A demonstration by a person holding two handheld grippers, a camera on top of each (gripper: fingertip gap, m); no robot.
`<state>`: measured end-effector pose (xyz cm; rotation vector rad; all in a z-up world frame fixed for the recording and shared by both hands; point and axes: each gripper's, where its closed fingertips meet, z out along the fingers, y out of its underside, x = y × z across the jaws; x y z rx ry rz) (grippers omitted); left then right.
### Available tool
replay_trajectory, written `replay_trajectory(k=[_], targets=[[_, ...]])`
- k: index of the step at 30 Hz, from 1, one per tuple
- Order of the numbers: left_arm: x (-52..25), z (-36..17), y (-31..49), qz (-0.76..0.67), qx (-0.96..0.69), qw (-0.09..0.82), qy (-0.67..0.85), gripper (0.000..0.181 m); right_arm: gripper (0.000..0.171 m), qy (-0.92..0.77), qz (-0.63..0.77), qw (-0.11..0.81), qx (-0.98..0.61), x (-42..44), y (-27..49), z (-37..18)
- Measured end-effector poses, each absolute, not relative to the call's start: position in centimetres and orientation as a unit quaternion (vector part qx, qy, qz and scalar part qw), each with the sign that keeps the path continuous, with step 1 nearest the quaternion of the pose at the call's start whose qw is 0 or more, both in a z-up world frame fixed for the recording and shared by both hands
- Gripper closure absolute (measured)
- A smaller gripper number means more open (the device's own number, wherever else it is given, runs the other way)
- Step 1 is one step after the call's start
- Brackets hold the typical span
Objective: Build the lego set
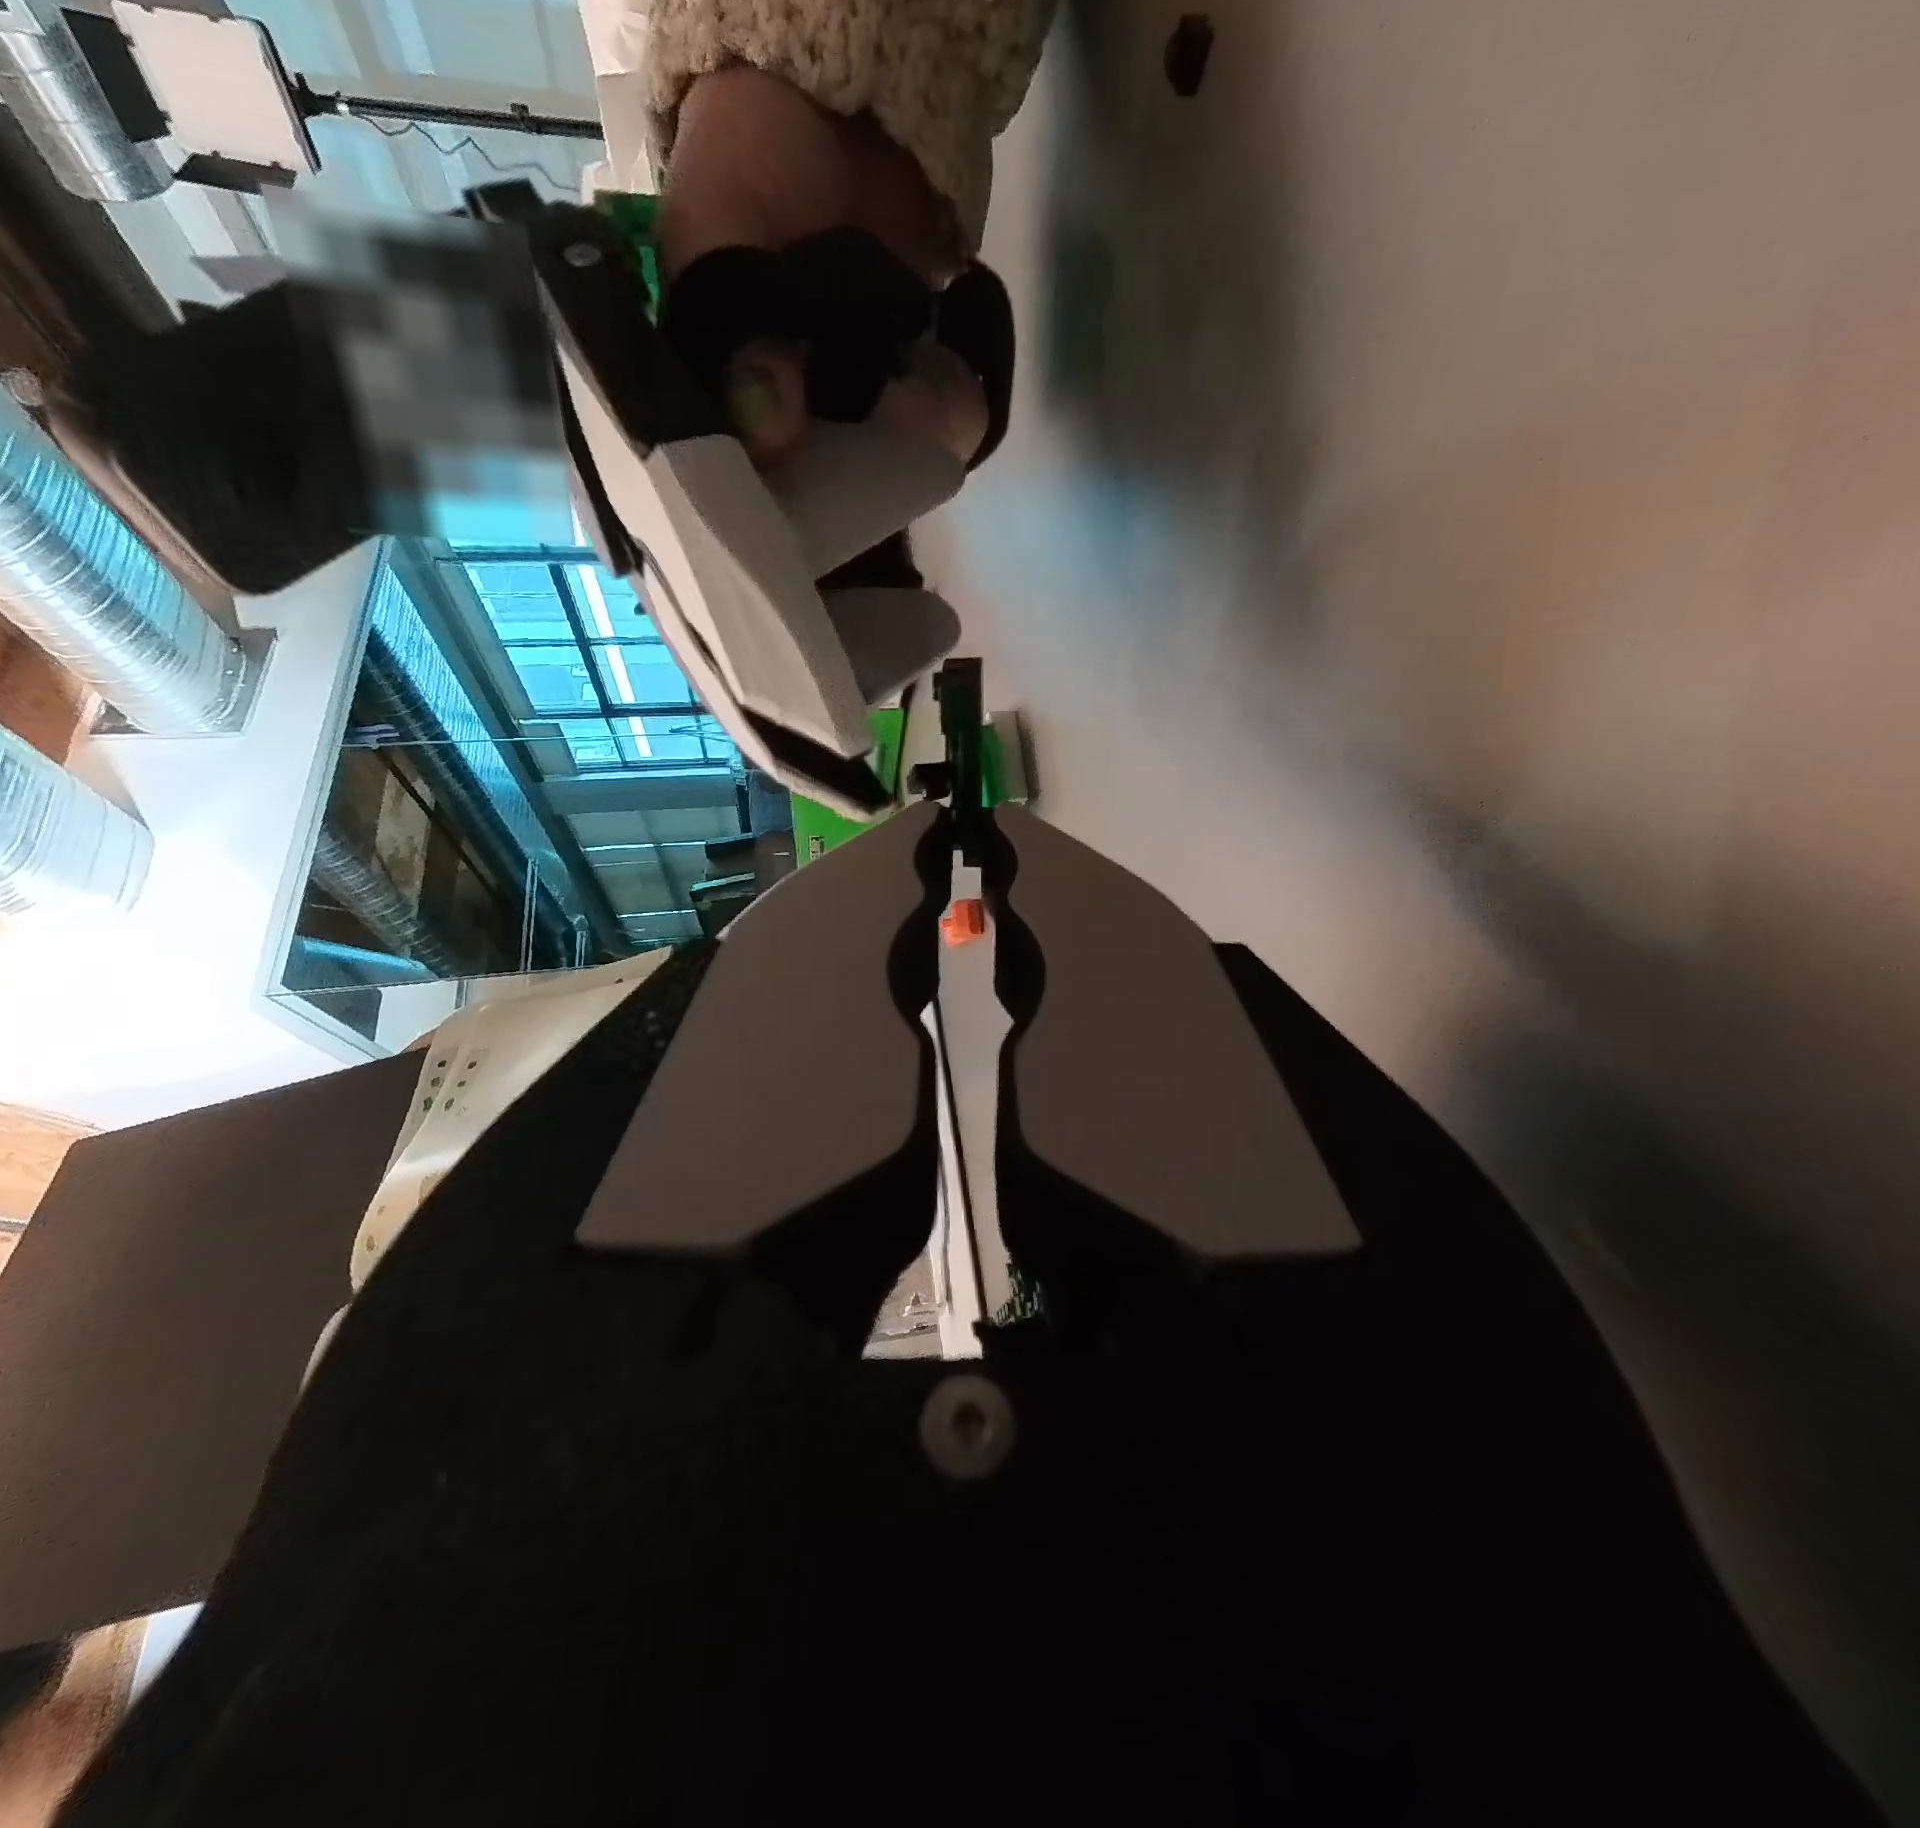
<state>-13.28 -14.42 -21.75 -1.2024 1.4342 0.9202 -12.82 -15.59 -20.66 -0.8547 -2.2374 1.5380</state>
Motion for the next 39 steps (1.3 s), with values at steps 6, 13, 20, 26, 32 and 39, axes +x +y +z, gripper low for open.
replay_trajectory(k=[6,13,20,26,32,39], targets=[[-13.4,-22.1,-14.2,0.378,-0.505,0.495,0.598,0.177,0.16,-0.802,0.488,0.164,-0.303,-13.1,-15.6,-21.7],[-13.7,-22.8,-13.9,0.374,-0.515,0.478,0.605,0.177,0.164,-0.817,0.462,0.165,-0.304,-13.0,-15.3,-22.6],[-14.7,-24.1,-13.4,0.365,-0.544,0.444,0.611,0.177,0.164,-0.84,0.397,0.147,-0.34,-12.4,-11.5,-25.6],[-14.7,-24.0,-13.2,0.368,-0.544,0.444,0.61,0.177,0.164,-0.85,0.382,0.128,-0.34,-11.5,-10.3,-26.5],[-15.8,-23.5,-12.6,0.396,-0.556,0.439,0.585,0.177,0.152,-0.838,0.383,0.168,-0.35,-12.1,-9.5,-25.3],[-17.8,-22.3,-11.9,0.424,-0.599,0.438,0.519,0.177,0.145,-0.826,0.384,0.348,-0.222,-13.9,-13.7,-21.1]])
